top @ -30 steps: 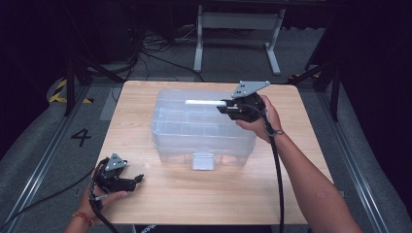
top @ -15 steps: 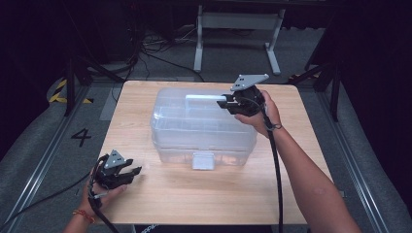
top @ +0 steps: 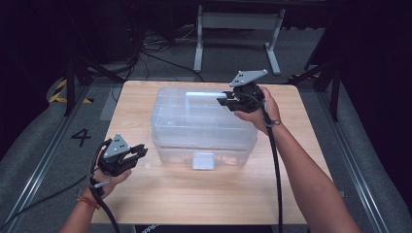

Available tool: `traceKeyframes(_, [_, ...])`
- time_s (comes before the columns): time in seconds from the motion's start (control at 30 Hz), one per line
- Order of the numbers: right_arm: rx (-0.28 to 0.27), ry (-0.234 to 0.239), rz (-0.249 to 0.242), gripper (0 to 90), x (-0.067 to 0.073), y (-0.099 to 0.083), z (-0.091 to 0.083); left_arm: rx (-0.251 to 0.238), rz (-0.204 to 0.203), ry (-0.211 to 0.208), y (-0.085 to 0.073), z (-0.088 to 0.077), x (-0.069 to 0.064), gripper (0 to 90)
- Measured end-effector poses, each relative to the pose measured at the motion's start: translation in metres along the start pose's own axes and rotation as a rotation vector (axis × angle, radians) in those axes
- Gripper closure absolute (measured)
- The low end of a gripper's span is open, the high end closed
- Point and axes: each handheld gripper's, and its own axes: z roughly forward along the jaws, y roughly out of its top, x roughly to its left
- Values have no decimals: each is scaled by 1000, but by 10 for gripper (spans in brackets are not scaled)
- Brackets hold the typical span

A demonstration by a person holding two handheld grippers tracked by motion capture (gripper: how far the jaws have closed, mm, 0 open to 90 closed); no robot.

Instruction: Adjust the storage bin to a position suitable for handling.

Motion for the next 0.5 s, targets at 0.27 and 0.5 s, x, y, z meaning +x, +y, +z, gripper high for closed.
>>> traceKeyframes(0.27, [-1, 5, -2, 710, -2, 1, 0, -42, -17, -34, 8, 12, -3, 856])
traceKeyframes(0.5, [-6, 9, -1, 710, -3, 1, 0, -69, -45, -42, 9, 18, -2, 894])
